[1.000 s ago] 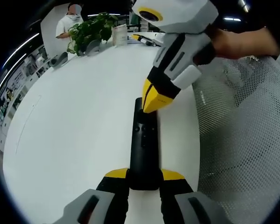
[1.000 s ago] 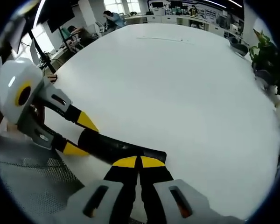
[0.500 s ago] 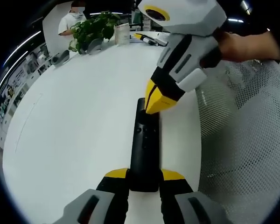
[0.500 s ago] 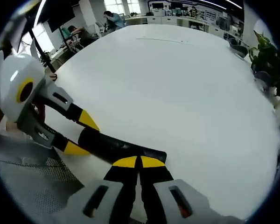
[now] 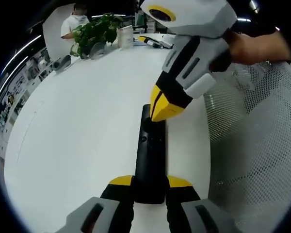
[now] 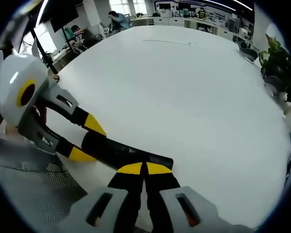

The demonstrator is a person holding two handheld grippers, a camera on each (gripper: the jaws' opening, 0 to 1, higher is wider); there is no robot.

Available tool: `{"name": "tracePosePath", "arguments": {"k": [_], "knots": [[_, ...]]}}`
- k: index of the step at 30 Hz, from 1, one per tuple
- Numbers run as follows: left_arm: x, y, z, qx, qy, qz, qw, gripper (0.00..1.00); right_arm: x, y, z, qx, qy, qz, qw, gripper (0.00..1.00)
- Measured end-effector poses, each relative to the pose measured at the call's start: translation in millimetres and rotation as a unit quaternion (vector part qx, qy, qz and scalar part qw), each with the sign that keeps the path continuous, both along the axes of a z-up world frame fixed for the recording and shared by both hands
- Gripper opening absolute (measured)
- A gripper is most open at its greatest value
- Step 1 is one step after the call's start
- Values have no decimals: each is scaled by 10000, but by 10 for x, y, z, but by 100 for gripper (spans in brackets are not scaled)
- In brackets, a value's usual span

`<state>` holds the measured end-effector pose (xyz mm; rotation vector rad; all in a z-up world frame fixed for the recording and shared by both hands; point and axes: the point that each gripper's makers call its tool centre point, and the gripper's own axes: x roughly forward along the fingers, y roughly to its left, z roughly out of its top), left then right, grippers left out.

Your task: Press the specified remote control buttons in sequence, fully releasing each button before pressing the next.

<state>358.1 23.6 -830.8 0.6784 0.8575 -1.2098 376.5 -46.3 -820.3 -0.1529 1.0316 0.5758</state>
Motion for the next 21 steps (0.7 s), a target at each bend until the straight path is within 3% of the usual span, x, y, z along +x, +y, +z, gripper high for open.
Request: {"name": "tracePosePath", "arguments": {"k": [9, 21], "knots": [[-40, -40, 6, -45, -5, -157, 9999, 23, -29, -53, 0, 143, 280, -150, 9994, 0], [-87, -75, 3, -71, 15, -282, 9996, 24, -43, 0, 3, 203, 269, -86, 9994, 0]]}}
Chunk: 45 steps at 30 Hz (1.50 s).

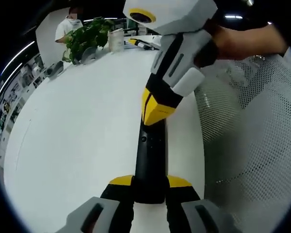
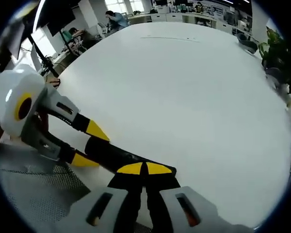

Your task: Press the specified remote control buttons in sequence, fully releasing each button before pressing the next.

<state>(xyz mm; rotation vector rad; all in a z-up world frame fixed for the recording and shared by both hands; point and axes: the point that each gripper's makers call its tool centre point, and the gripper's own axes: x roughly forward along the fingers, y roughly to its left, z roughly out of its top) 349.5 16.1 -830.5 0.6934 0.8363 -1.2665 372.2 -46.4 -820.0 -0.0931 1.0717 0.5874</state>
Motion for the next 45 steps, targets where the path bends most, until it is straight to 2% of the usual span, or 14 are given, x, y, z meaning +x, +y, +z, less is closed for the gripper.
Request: {"name": "tracePosePath", "arguments": {"k": [14, 21, 27, 35, 45], "knots": [[1, 5, 0, -32, 14, 34, 10000, 24, 15, 33, -18, -13, -103, 56, 9999, 0], [6, 5, 0, -31, 12, 10, 10000, 24, 28, 57, -29, -331, -211, 233, 9990, 0], [10, 6, -1, -39, 35, 54, 10000, 24, 24, 46, -18, -394, -364, 316, 9981, 0], [9, 4, -3, -67, 25, 61, 10000, 24, 29, 41, -14, -210, -269, 157, 9993, 0], [8, 4, -1, -79, 22, 75, 9999, 24, -6, 69, -14, -136, -150, 210, 9996, 0]]}}
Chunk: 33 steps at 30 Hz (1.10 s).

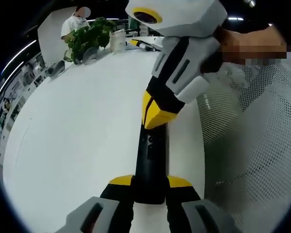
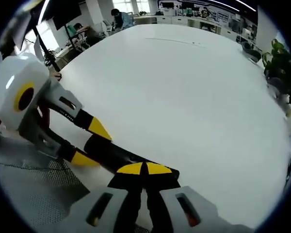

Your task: Press the specified remote control buttons in sequence, fully releasing each button before pressing the next.

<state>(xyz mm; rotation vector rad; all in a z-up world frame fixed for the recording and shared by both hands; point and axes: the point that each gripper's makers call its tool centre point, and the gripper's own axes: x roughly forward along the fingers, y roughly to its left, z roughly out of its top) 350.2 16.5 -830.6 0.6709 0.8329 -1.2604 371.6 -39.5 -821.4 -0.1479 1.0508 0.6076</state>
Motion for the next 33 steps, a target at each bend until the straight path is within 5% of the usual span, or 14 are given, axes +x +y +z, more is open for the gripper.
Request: {"name": "tracePosePath", "arguments": {"k": [33], "knots": [[-1, -2, 3, 10, -2, 13, 10000, 24, -136, 59, -4, -206, 142, 363, 9990, 0]]}}
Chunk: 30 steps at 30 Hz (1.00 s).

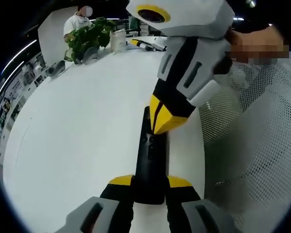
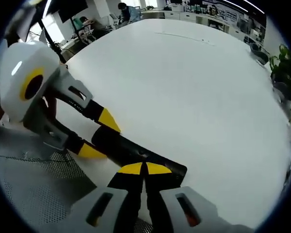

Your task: Press the specified remote control buttons in sequence, fully releasing each button before pressing the next.

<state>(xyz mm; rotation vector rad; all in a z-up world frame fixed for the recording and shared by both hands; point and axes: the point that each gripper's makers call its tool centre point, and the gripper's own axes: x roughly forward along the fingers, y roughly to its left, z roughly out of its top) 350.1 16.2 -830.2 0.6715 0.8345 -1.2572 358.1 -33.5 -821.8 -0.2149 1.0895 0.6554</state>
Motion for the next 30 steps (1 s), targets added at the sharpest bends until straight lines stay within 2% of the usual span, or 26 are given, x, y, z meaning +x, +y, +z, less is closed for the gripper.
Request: {"name": "tracePosePath", "arguments": {"k": [13, 30], "knots": [[3, -1, 0, -11, -7, -4, 10000, 24, 7, -9, 2, 47, -25, 2, 10000, 0], [-1, 2, 1, -13, -7, -9, 10000, 24, -14, -22, 16, 174, 122, -131, 9997, 0]]}}
